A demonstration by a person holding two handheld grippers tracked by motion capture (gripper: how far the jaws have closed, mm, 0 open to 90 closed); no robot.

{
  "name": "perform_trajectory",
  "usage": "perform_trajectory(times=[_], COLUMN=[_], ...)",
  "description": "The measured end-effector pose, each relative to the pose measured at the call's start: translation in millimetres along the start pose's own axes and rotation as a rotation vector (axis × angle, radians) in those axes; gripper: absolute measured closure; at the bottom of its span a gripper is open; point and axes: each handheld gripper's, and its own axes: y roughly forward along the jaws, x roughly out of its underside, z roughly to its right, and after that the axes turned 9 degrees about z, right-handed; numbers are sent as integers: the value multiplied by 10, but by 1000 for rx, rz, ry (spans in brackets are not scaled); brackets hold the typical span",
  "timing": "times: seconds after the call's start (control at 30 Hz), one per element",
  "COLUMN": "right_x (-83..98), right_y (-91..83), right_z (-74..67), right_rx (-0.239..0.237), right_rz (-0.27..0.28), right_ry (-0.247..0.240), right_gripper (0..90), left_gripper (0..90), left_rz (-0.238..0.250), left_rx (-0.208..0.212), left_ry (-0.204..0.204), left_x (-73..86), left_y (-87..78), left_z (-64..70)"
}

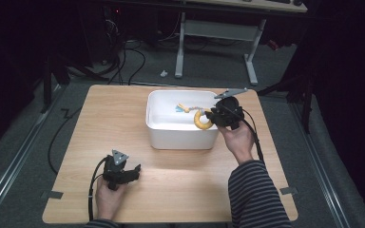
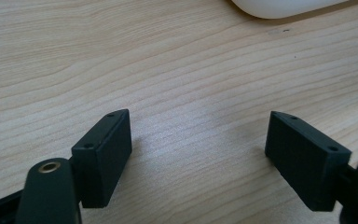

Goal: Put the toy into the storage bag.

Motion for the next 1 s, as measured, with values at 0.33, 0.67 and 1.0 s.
perform_trajectory(times=[0.33,0.67,1.0], right_x=[31,64,48], right_y=[160,238,131], right_z=[13,-24,-24], right_rx=[7,-7,-19], right_rz=[-36,-57,-30], right_ry=[21,11,8], right_gripper=[706,703,530], left_gripper=[231,231,229], left_rz=[0,0,0], left_rx=[0,0,1], left_ry=[0,0,1], left_x=[0,0,0], left_y=[0,0,0], left_z=[0,0,1])
